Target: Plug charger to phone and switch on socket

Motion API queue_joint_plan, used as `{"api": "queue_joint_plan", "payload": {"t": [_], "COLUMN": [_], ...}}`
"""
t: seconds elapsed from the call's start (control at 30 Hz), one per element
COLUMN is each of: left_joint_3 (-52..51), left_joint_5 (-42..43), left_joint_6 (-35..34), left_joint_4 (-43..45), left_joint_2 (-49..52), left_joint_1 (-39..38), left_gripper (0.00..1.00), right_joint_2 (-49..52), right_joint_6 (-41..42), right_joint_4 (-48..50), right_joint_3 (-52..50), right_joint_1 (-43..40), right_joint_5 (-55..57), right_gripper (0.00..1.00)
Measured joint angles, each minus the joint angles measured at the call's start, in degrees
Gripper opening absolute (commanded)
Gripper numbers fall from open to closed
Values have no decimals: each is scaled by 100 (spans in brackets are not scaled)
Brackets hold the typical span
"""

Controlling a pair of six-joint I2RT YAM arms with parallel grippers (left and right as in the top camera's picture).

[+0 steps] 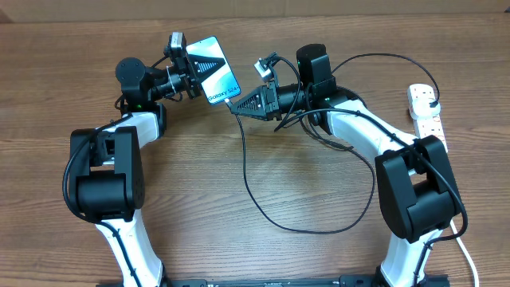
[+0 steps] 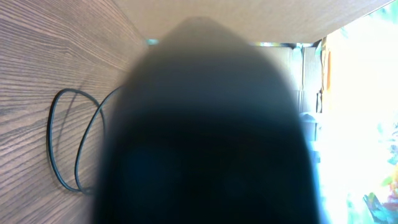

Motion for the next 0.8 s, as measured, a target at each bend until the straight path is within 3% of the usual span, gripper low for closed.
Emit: {"api": "queue_joint_plan", "payload": {"t": [0.8], "left_joint_3": [0], "left_joint_5": [-142], "left_joint_6": [114], "left_joint_4": [0], "left_joint_2": [2], "left_joint_1": [-63], "left_gripper": [4], "right_joint_2": [-20], "right_joint_6": [227], "right_joint_4": [177], "right_joint_3": [0], "right_joint_1": [0], "right_joint_5": [83], "right_gripper": [4]}}
